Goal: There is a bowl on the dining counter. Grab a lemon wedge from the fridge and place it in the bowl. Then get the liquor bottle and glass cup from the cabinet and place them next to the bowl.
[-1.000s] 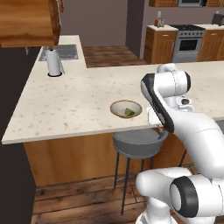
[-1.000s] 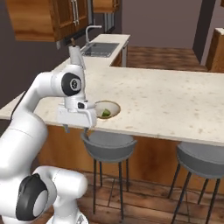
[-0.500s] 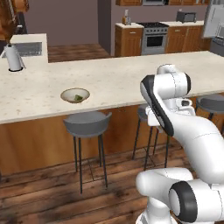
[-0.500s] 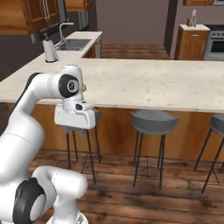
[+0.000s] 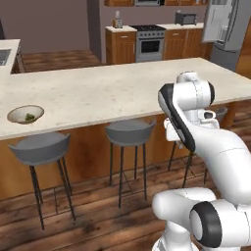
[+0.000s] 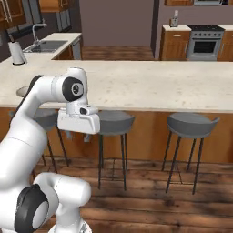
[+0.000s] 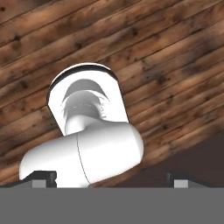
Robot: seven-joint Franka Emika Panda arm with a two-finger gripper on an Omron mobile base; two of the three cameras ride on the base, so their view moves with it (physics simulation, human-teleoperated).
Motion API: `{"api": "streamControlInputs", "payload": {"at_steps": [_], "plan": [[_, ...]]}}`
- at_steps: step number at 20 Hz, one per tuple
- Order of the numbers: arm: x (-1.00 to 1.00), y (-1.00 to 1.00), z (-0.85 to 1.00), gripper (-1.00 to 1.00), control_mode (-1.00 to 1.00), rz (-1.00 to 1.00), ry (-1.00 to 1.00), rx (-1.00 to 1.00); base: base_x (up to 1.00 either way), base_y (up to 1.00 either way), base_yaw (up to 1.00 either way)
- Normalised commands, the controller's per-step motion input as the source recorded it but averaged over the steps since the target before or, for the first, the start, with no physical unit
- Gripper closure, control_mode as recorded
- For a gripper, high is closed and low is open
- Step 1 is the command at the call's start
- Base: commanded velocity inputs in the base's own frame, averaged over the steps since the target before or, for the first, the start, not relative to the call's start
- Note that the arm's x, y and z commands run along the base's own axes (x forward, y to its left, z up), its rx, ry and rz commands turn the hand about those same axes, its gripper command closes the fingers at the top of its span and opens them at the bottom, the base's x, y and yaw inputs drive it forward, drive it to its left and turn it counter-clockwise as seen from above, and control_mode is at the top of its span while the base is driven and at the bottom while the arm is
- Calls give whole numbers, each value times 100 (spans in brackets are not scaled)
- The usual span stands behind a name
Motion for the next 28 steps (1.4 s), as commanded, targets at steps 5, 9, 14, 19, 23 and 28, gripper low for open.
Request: {"api": "streamControlInputs", "payload": {"at_steps": [5,9,14,19,23,28], "plan": [[0,0,0,-100,100,0,0,0,1,-100,-2],[0,0,0,-100,100,0,0,0,17,-100,0],[0,0,0,-100,100,0,0,0,29,-100,0],[0,0,0,-100,100,0,0,0,40,-100,0],[0,0,0,-100,100,0,0,0,49,-100,0],[0,0,0,-100,100,0,0,0,62,-100,0]]}}
